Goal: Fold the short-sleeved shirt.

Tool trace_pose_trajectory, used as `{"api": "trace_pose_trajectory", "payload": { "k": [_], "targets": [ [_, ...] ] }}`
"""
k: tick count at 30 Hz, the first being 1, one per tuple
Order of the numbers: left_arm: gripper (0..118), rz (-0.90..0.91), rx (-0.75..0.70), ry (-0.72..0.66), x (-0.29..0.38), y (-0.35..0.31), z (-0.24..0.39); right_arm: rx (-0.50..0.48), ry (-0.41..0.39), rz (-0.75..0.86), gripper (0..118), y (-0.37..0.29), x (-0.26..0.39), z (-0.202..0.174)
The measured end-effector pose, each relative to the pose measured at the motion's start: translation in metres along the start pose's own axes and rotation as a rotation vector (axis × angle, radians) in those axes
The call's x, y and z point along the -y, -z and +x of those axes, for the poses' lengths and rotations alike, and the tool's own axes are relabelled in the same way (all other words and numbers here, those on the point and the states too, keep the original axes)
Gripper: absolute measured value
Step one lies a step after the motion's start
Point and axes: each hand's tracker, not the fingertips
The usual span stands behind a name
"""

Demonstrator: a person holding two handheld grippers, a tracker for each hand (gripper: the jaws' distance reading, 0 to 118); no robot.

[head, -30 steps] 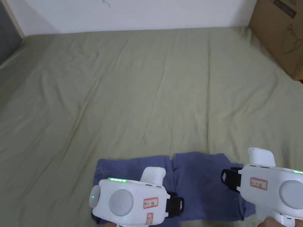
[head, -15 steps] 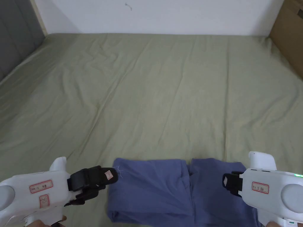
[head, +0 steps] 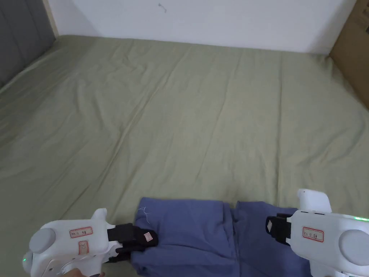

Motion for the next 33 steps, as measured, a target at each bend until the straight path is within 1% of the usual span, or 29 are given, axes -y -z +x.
{"api": "trace_pose_trajectory", "payload": {
  "k": [1, 4, 7, 10, 13, 15, 17, 20, 23, 26, 28, 30, 33],
  "targets": [
    [14, 0.011, 0.043, -0.049, 0.000, -0.006, -0.002, 0.007, -0.002, -0.004, 1, 0.000, -0.001, 0.000],
    [14, 0.024, 0.017, 0.019, -0.008, -0.026, 0.001, 0.031, 0.001, -0.008, 1, 0.001, -0.001, 0.003],
    [14, 0.049, -0.048, 0.068, -0.025, -0.057, -0.002, 0.031, 0.029, -0.005, 1, 0.003, -0.003, 0.006],
    [14, 0.117, -0.094, 0.045, -0.035, -0.097, -0.004, 0.034, 0.039, 0.005, 1, 0.002, -0.004, 0.008],
    [14, 0.159, -0.172, 0.067, -0.049, -0.136, -0.006, 0.031, 0.044, 0.002, 1, 0.004, -0.004, 0.012],
    [14, 0.192, -0.233, 0.079, -0.050, -0.152, 0.004, 0.036, 0.044, -0.004, 1, 0.006, -0.002, 0.014],
    [14, 0.194, -0.265, 0.106, -0.051, -0.162, 0.012, 0.032, 0.056, -0.008, 1, 0.008, 0.001, 0.016],
    [14, 0.202, -0.292, 0.159, -0.045, -0.157, 0.043, 0.024, 0.066, -0.018, 1, 0.009, 0.006, 0.019],
    [14, 0.225, -0.280, 0.261, -0.033, -0.145, 0.090, 0.025, 0.068, -0.019, 1, 0.007, 0.009, 0.024],
    [14, 0.198, -0.273, 0.453, -0.013, -0.119, 0.153, 0.019, 0.083, -0.013, 1, 0.003, 0.009, 0.032],
    [14, 0.153, -0.277, 0.552, 0.005, -0.090, 0.193, 0.023, 0.091, 0.001, 1, -0.001, 0.008, 0.038],
    [14, 0.080, -0.236, 0.638, 0.019, -0.057, 0.218, 0.020, 0.107, 0.012, 1, -0.005, 0.008, 0.045],
    [15, -0.060, -0.162, 0.696, 0.042, 0.004, 0.237, 0.029, 0.127, 0.023, 1, -0.012, 0.011, 0.051]
  ]
}}
